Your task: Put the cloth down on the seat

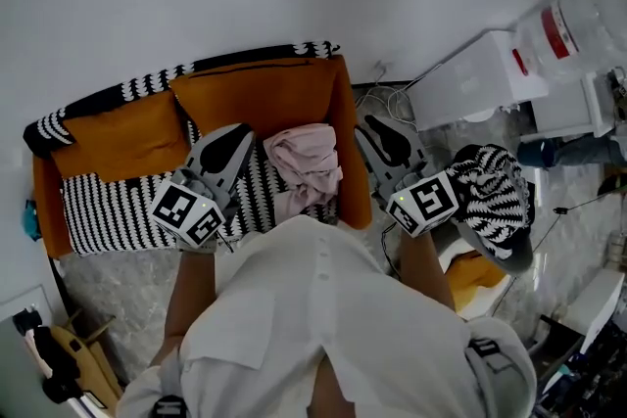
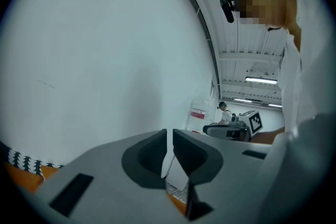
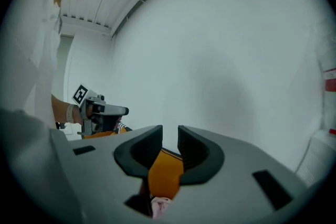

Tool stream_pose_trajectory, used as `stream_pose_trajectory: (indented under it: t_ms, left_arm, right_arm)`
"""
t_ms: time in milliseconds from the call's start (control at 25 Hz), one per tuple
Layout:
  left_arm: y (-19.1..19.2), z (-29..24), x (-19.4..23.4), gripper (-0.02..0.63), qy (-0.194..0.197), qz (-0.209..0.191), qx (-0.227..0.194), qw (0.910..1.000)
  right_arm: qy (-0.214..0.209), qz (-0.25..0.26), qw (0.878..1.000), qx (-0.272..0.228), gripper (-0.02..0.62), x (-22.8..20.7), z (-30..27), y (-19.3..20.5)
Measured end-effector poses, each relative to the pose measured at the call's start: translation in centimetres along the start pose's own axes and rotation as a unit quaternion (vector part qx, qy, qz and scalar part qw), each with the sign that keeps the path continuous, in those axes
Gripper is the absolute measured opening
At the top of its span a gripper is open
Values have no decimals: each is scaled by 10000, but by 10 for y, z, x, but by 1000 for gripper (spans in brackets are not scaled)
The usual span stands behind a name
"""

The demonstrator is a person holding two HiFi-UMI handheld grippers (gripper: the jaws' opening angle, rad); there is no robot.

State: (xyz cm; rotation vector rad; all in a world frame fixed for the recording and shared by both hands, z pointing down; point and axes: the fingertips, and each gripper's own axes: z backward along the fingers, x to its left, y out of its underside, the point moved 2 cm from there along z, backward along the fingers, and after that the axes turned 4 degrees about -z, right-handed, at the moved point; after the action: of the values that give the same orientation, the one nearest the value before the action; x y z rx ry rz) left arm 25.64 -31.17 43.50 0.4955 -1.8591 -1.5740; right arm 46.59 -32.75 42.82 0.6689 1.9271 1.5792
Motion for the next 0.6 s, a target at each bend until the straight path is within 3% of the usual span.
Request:
stream_pose_trajectory:
  t_ms: [200,600]
  left_arm:
    - [-10,-4,-4,51,51,-60,-50,10000]
    - [-8,5,0,50,-70,-24,-13,10000]
  right_arm:
    - [-95,159,9995,-256,22,10,4,-10]
    - [-147,351,9992,-91,9,13,-4,-2]
